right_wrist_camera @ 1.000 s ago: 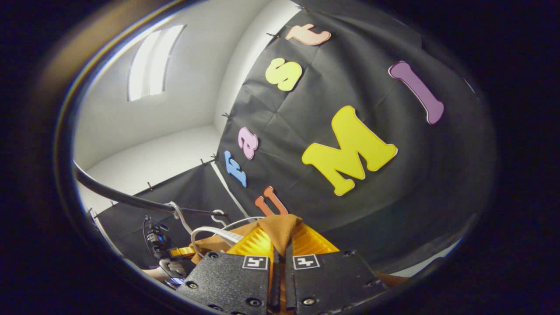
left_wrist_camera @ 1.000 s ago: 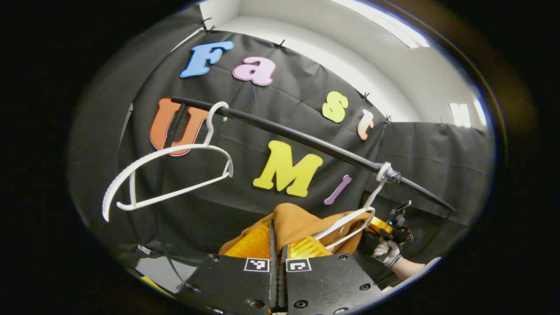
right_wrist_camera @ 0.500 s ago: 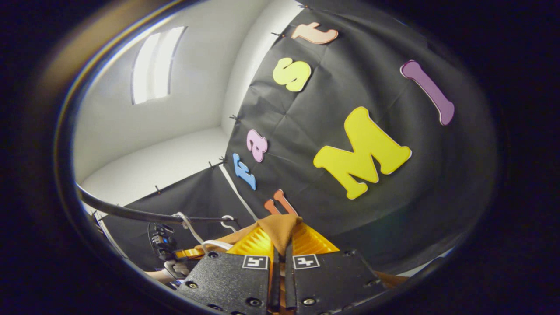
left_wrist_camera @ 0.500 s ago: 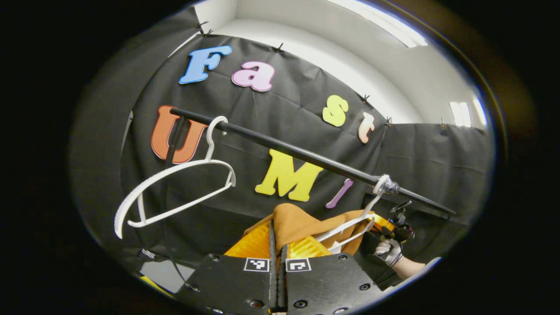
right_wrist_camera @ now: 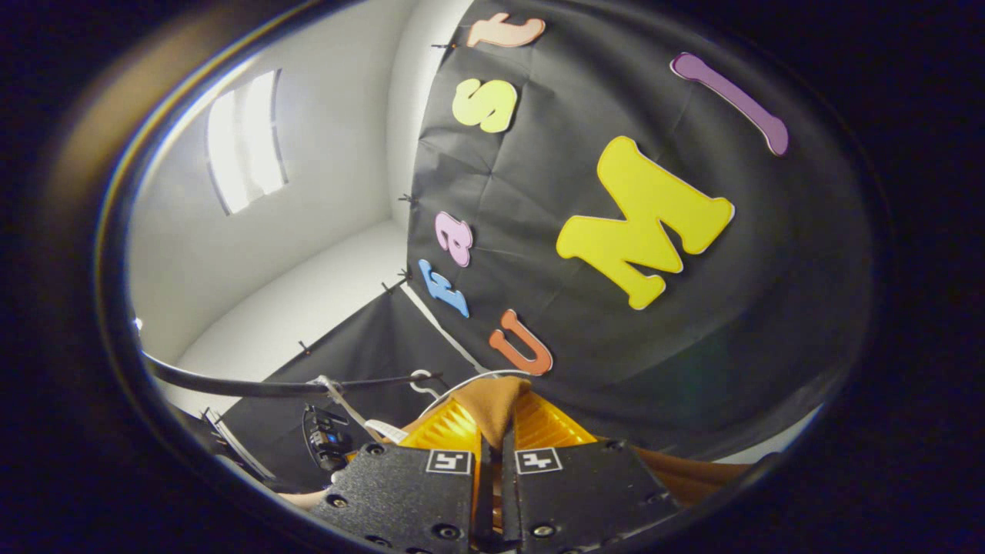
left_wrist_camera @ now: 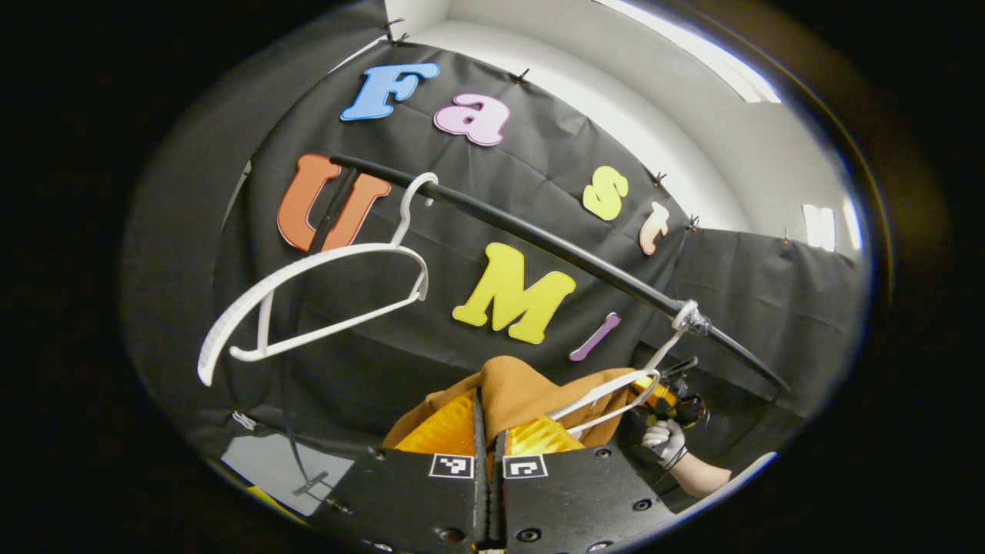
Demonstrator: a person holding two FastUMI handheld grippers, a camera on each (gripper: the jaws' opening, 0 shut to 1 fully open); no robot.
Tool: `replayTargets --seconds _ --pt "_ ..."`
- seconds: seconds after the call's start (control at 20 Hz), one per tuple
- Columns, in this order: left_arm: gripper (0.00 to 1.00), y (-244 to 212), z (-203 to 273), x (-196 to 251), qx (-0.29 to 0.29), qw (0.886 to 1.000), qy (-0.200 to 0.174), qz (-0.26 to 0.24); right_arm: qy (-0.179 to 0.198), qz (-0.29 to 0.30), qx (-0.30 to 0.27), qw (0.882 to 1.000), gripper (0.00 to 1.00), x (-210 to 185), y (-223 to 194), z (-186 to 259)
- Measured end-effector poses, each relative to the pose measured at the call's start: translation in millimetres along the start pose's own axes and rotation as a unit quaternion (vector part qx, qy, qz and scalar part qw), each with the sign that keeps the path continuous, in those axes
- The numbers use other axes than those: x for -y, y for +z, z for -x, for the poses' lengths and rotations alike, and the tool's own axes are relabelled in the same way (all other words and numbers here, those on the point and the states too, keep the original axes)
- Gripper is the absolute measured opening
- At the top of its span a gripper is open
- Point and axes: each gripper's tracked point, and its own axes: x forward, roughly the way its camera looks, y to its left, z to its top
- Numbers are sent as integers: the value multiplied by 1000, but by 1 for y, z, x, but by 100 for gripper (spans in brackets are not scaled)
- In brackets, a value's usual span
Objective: Grasp the clothes on the hanger with both hands and then place them into the laundry hamper below.
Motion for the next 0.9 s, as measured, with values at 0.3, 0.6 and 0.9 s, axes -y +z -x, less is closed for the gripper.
replayTargets --seconds 0.3,0.6,0.9 --pt "0 -10 -5 1 -22 995 -56 83 1 -187 -58 981 7 31 -19 -3" --pt "0 -4 -1 -4 49 973 -106 200 50 -285 -64 955 7 26 -32 -1" --pt "0 -53 21 -33 47 973 -48 220 -6 -295 -89 951 8 56 -90 14"
